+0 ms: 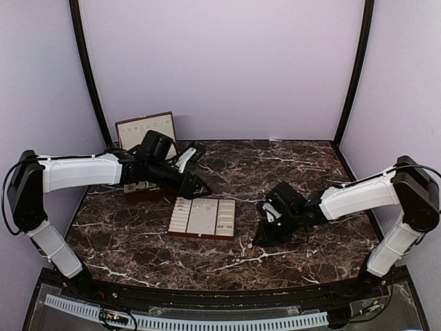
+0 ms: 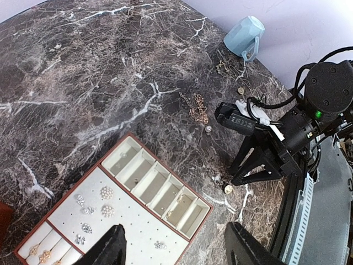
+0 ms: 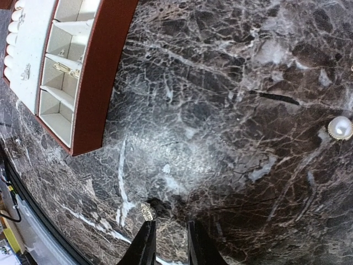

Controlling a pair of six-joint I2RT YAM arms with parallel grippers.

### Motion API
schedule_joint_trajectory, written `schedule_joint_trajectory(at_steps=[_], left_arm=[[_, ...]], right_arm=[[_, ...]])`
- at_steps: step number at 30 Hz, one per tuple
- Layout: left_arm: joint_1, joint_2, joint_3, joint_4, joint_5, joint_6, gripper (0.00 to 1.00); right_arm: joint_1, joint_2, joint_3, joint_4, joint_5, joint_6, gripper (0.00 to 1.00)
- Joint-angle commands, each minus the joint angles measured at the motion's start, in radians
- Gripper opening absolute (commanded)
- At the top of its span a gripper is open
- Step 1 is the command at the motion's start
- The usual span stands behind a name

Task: Organize the mixed jewelry
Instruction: Pick up the earring from the center of the board.

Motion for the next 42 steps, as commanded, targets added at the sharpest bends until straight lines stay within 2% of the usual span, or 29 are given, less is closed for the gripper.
schedule_joint_trajectory(at_steps=[1, 8, 29, 37, 42], left_arm=[[0.008, -0.037, -0.021, 0.008, 0.013, 0.014, 0.64], [0.008, -0.041, -0.027, 0.011, 0.014, 0.014, 0.64], [0.008, -0.047, -0.031, 0.010, 0.003, 0.013, 0.64], [0.008, -0.050, -0.037, 0.013, -0.001, 0.008, 0.63], [0.011, -0.063, -0.054, 0.039, -0.013, -0.018, 0.64]], right_arm=[[0.007, 0.017, -0.025, 0.110, -0.037, 0.081, 0.21], [0.009, 0.025, -0.052, 0.163, -0.043, 0.116, 0.20], [0.014, 0.050, -0.089, 0.245, -0.071, 0.160, 0.08], [0.018, 0.047, -0.084, 0.240, -0.056, 0.162, 0.00], [0.018, 0.003, -0.066, 0.196, -0.007, 0.139, 0.00]])
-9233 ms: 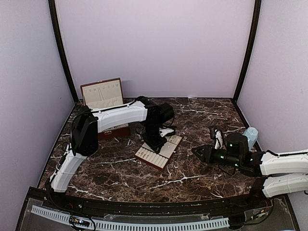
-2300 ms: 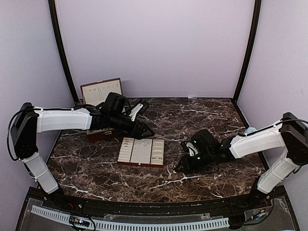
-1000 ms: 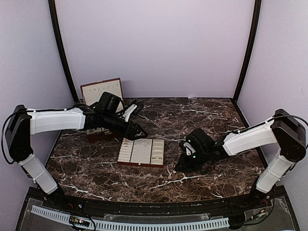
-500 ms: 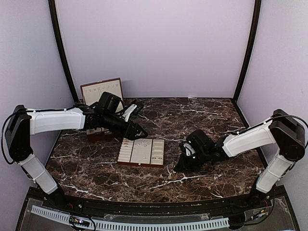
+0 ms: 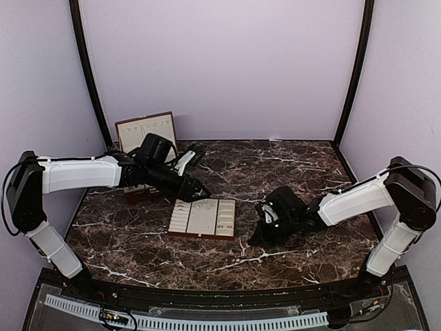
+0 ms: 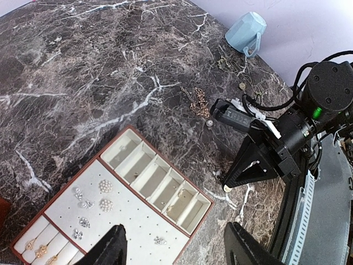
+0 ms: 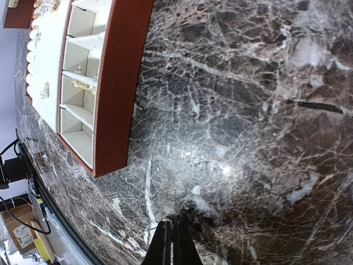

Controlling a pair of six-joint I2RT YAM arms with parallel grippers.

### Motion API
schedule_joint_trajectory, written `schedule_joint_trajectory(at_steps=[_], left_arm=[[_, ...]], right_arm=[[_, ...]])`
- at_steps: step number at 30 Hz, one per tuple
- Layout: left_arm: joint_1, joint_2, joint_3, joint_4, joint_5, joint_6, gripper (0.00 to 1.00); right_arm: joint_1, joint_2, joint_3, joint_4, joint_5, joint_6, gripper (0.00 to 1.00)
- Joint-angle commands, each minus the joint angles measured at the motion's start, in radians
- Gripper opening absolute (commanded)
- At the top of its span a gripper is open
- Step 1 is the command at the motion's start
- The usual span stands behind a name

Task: Organize the mixed jewelry
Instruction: Pick up the earring from the center of the board, then hold the compartment layer at the center of the board.

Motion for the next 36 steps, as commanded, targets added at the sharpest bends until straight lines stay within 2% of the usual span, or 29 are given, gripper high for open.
schedule_joint_trajectory(at_steps=[1, 9, 17, 22, 27, 36], left_arm=[[0.012, -0.063, -0.034, 0.037, -0.018, -0.021, 0.63], [0.057, -0.126, -0.106, 0.096, -0.044, -0.119, 0.63], [0.216, -0.253, -0.328, 0.180, -0.011, -0.302, 0.64], [0.290, -0.307, -0.400, 0.165, 0.026, -0.354, 0.66], [0.367, -0.294, -0.416, 0.130, 0.092, -0.357, 0.67], [0.391, -0.248, -0.438, 0.131, 0.155, -0.363, 0.67]], right_arm=[[0.011, -0.043, 0.015, -0.059, 0.063, -0.028, 0.00], [0.011, -0.122, 0.080, -0.205, 0.187, -0.131, 0.00], [0.011, -0.194, 0.167, -0.301, 0.323, -0.303, 0.00], [0.020, -0.218, 0.218, -0.280, 0.367, -0.426, 0.00], [0.037, -0.191, 0.271, -0.213, 0.430, -0.563, 0.00], [0.130, -0.094, 0.340, -0.062, 0.571, -0.834, 0.00]])
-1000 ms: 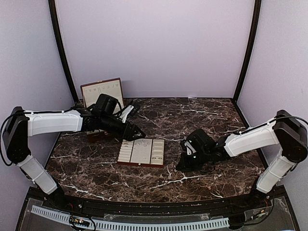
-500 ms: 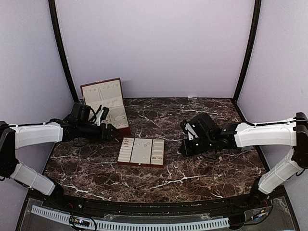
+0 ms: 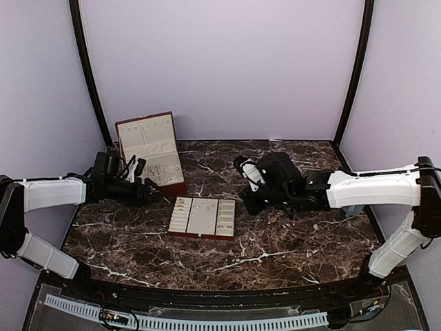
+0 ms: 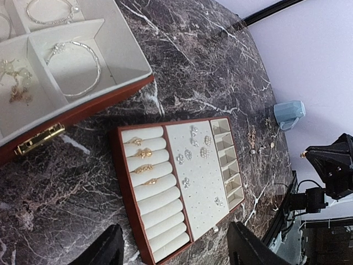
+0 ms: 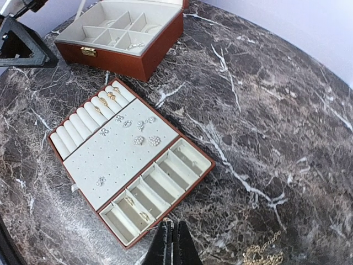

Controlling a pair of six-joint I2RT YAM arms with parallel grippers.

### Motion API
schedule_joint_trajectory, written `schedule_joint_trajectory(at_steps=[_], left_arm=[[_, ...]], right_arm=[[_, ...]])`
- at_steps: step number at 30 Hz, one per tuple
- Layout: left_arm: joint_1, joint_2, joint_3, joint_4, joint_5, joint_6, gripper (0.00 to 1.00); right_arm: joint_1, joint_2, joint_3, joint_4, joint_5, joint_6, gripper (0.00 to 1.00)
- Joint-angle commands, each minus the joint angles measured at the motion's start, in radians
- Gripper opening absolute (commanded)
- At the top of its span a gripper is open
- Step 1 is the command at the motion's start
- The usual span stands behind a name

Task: Organize the mixed jewelry
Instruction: Hold the compartment layer at the center of the board.

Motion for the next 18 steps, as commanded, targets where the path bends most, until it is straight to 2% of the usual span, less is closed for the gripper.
schedule_joint_trajectory(at_steps=[1, 6, 18], left_arm=[[0.004, 0.025, -0.026, -0.019, 0.053, 0.001, 0.67], [0.004, 0.070, -0.018, -0.063, 0.073, 0.026, 0.67], [-0.001, 0.162, -0.021, -0.034, 0.179, -0.005, 0.67]], right_arm=[[0.051, 0.053, 0.038, 0.120, 0.093, -0.185, 0.00], [0.122, 0.114, 0.054, 0.195, 0.183, -0.300, 0.00], [0.222, 0.277, 0.072, 0.339, 0.315, -0.506, 0.00]])
